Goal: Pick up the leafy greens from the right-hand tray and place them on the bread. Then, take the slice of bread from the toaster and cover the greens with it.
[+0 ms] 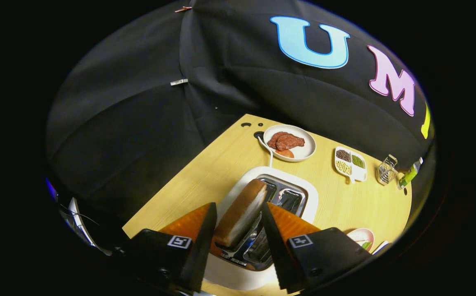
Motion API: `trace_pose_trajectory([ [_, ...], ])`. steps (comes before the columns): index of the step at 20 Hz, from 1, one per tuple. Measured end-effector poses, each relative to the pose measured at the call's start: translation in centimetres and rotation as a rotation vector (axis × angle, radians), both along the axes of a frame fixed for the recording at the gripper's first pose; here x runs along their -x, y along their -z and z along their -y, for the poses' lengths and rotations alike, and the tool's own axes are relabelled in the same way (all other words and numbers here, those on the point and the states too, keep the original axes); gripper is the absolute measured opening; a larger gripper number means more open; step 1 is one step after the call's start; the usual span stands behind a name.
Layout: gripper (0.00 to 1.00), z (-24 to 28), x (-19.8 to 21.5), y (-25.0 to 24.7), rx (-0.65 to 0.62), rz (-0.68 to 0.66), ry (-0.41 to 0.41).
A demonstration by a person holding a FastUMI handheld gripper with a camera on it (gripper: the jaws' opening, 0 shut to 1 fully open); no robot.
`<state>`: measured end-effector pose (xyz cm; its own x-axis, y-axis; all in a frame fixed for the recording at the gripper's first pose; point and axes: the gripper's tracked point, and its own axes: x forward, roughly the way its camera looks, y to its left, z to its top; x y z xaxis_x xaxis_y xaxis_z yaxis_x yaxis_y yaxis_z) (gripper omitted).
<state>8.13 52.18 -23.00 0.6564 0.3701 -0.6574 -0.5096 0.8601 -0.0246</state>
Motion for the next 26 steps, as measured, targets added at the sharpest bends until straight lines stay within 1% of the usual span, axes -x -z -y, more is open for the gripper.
trace_pose_trajectory([
  [1, 0.67, -0.2, 0.1, 0.0, -0.002, 0.000, 0.006],
  [4, 0.36, 0.1, 0.2, 0.0, 0.010, 0.001, 0.018],
  [7, 0.18, 0.5, 0.6, -0.4, -0.003, -0.023, 0.026],
  [10, 0.18, 0.7, 0.5, -1.8, -0.033, -0.040, 0.031],
  [13, 0.18, 0.5, 0.3, -4.5, -0.078, -0.029, 0.029],
  [16, 0.18, 1.6, -0.2, -7.4, -0.114, -0.009, 0.032],
  [21, 0.18, 5.7, -1.3, -11.3, -0.159, 0.029, 0.058],
  [26, 0.18, 12.0, -2.0, -12.4, -0.213, 0.007, 0.134],
])
